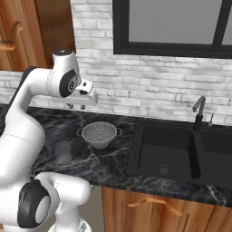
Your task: Place the colander in the left basin and the glass cup in the right basin of the sink.
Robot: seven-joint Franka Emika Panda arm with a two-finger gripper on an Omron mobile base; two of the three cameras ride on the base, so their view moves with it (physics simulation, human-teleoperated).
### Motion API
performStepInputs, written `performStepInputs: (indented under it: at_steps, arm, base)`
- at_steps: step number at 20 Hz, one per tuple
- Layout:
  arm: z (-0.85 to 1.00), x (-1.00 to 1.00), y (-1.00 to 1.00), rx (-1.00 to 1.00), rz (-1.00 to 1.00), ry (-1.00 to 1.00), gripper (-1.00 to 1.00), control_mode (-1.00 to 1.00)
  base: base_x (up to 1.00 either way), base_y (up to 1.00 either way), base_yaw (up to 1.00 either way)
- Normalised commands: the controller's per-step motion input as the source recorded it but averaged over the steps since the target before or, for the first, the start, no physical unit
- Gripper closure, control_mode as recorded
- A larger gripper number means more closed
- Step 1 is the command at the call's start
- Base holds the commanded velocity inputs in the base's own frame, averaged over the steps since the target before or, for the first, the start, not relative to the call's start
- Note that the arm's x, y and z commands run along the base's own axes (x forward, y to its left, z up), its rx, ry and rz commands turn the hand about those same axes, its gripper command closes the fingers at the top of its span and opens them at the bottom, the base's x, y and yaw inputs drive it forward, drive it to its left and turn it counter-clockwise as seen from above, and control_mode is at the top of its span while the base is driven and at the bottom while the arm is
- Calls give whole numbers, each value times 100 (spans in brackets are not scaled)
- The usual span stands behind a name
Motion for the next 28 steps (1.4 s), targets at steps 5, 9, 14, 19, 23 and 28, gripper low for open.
performStepInputs:
  at_steps: [5,9,14,19,23,28]
  arm:
    - [0,-12,1,0,0,0,-100,-100]
    - [-4,-29,2,0,0,3,-100,-100]
    - [-8,-24,4,0,0,6,-100,-100]
    - [-21,-4,13,0,0,5,-100,-100]
    - [-14,0,3,0,0,1,-100,-100]
    - [-24,0,-6,0,0,0,-100,-100]
  base:
    - [0,0,0]
    - [0,0,0]
    - [0,0,0]
    - [0,0,0]
    - [0,0,0]
    - [0,0,0]
